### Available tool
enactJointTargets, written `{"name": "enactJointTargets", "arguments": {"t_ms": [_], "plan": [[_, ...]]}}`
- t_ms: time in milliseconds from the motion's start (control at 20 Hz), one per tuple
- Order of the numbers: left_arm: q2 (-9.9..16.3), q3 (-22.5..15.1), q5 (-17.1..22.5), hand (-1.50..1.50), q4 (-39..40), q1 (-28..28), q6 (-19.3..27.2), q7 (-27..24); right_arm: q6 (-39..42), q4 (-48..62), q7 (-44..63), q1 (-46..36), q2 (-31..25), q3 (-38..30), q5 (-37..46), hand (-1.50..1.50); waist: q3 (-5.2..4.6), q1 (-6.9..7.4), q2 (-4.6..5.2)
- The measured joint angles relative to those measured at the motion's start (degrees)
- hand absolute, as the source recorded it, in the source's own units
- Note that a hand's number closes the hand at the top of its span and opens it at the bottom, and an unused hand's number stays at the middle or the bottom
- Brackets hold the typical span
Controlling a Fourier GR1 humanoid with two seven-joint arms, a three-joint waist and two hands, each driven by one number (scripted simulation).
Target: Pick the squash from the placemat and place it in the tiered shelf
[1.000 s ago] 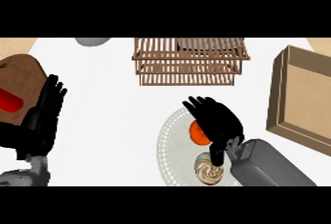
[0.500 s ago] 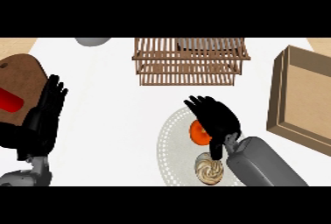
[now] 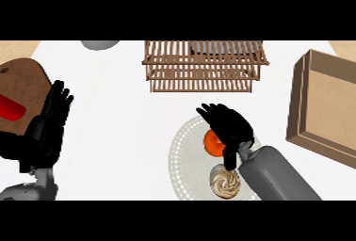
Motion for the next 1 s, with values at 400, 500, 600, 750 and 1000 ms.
{"name": "enactJointTargets", "arguments": {"t_ms": [400,500,600,750,1000], "plan": [[-0.08,2.06,-0.35,0.0,1.13,-2.42,-1.46,1.19,-1.32,6.73,-4.98,-1.02,1.9,-0.17,4.56,1.5,-0.27,0.05,-0.37],[-0.65,1.74,-1.24,0.0,1.6,-2.85,-1.12,1.39,-2.58,7.85,-7.38,-1.51,1.37,0.13,6.1,1.5,-0.31,0.01,-0.41],[-1.37,1.5,-1.74,0.0,1.77,-2.62,-0.95,1.09,-4.68,8.07,-8.29,-1.13,1.7,0.91,8.2,1.5,-0.35,-0.06,-0.46],[-1.54,2.12,-1.62,0.0,1.81,-1.42,-1.91,-0.09,-6.33,7.87,-10.04,-0.96,1.74,0.39,9.93,1.5,-0.29,-0.09,-0.38],[-1.54,2.47,-1.79,0.0,1.12,-1.88,-2.18,0.95,-7.36,4.84,0.32,1.59,5.98,0.59,10.54,1.5,-0.33,-0.11,-0.33]]}}
